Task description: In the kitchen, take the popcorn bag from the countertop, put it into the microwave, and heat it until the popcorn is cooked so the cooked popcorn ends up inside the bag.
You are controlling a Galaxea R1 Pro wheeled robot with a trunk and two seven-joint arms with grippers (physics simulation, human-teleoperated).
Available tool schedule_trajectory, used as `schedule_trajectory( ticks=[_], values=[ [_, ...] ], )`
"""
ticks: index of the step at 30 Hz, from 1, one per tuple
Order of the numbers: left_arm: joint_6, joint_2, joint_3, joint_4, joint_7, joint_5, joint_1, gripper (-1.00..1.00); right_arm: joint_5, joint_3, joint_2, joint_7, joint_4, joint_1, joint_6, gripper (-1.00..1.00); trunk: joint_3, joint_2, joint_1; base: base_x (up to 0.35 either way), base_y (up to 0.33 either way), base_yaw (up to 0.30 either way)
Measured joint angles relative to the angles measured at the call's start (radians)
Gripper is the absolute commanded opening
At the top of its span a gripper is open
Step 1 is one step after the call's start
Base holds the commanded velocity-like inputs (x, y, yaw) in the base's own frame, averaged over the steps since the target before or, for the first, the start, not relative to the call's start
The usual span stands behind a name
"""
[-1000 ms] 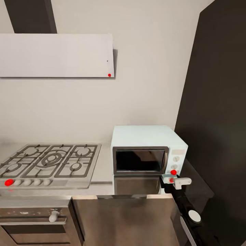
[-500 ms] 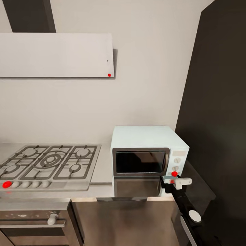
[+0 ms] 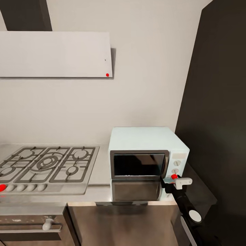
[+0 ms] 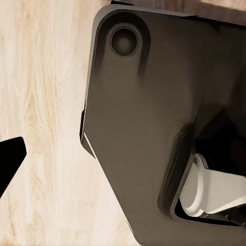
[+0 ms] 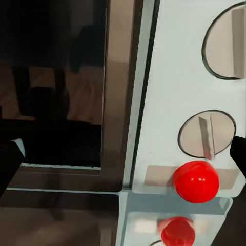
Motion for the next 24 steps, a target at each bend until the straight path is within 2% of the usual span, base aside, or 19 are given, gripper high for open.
schedule_trajectory(
  ticks=[6,17,24],
  values=[
    [0.000,0.000,0.000,0.000,0.000,0.000,0.000,1.00,0.000,0.000,0.000,0.000,0.000,0.000,0.000,1.00,0.000,0.000,0.000,0.011,0.003,0.000],
    [0.000,0.000,0.000,0.000,0.000,0.000,0.000,1.00,0.000,0.000,0.000,0.000,0.000,0.000,0.000,1.00,0.000,0.000,0.000,0.130,0.027,0.000],
    [0.000,0.000,0.000,0.000,0.000,0.000,0.000,1.00,0.000,0.000,0.000,0.000,0.000,0.000,0.000,1.00,0.000,0.000,0.000,0.016,0.000,0.000]
  ],
)
